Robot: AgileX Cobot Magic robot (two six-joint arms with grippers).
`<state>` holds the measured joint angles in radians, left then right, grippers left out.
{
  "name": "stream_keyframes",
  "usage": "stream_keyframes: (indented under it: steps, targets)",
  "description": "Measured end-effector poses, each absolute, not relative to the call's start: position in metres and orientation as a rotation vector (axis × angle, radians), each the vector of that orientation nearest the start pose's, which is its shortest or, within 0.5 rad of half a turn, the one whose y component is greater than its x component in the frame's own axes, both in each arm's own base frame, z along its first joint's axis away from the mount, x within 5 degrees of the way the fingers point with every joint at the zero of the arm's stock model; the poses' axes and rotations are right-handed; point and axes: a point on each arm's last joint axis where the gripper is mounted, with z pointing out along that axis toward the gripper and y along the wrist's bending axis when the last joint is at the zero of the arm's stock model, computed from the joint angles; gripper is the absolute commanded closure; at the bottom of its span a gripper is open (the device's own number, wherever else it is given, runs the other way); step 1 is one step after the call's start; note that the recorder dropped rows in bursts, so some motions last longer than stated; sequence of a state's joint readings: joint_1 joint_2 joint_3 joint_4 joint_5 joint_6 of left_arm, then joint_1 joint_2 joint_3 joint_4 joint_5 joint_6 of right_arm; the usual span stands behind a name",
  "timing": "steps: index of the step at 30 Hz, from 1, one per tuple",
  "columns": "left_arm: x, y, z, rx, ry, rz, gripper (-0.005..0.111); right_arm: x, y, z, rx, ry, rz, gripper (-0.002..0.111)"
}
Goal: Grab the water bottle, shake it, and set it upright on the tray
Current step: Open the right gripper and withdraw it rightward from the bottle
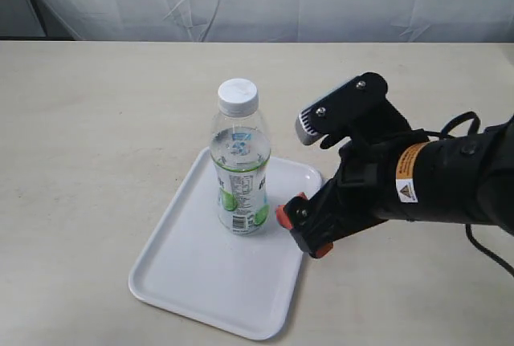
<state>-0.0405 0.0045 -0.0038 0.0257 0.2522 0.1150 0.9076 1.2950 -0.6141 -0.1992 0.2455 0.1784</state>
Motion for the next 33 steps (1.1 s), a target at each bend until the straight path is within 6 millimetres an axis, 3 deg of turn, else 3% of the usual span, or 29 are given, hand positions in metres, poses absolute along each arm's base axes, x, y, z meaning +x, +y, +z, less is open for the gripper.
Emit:
stream_keyframes:
  steps: [4, 13, 16, 18, 21, 29, 33]
  targets:
    - [0.055, -0.002, 0.191, 0.152, 1.731, 0.079, 0.106, 0.143, 0.178, 0.227, -0.97, 2.27, 0.405, 0.004]
    - [0.055, -0.002, 0.191, 0.152, 1.731, 0.079, 0.106, 0.133, 0.172, 0.221, -0.907, 2.45, 0.43, 0.007]
    - [0.055, -0.002, 0.191, 0.152, 1.731, 0.079, 0.106, 0.131, 0.169, 0.219, -0.92, 2.493, 0.407, 0.027]
    - [0.055, -0.002, 0.191, 0.152, 1.731, 0.079, 0.106, 0.129, 0.168, 0.218, -0.929, 2.516, 0.391, 0.054]
    - [0.055, -0.002, 0.191, 0.152, 1.731, 0.079, 0.106, 0.127, 0.165, 0.216, -0.944, 2.555, 0.365, 0.106]
    - [0.055, -0.002, 0.191, 0.152, 1.731, 0.079, 0.106, 0.126, 0.161, 0.216, -0.967, 2.568, 0.316, 0.106]
    - [0.055, -0.002, 0.191, 0.152, 1.731, 0.079, 0.106, 0.129, 0.157, 0.23, -0.89, 2.465, 0.324, 0.109]
